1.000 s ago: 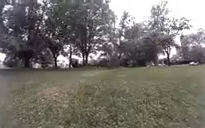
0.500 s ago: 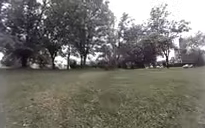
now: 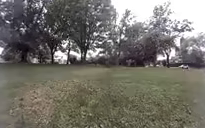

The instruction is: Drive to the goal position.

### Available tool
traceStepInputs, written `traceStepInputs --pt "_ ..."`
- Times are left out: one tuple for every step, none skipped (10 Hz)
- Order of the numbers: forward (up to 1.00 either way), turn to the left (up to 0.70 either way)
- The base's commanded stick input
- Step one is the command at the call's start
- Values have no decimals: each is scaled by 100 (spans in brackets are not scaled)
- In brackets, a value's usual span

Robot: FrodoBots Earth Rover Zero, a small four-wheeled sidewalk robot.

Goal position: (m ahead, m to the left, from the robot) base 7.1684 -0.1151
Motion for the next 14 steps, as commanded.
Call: traceStepInputs --pt "50 0" --pt "50 0" --pt "50 0" --pt "50 0" --pt "50 0" --pt "50 0" --pt "50 0" --pt "50 0" --pt "50 0" --pt "50 -25" --pt "50 -50" --pt "50 -50" --pt "50 -50" --pt "50 -12"
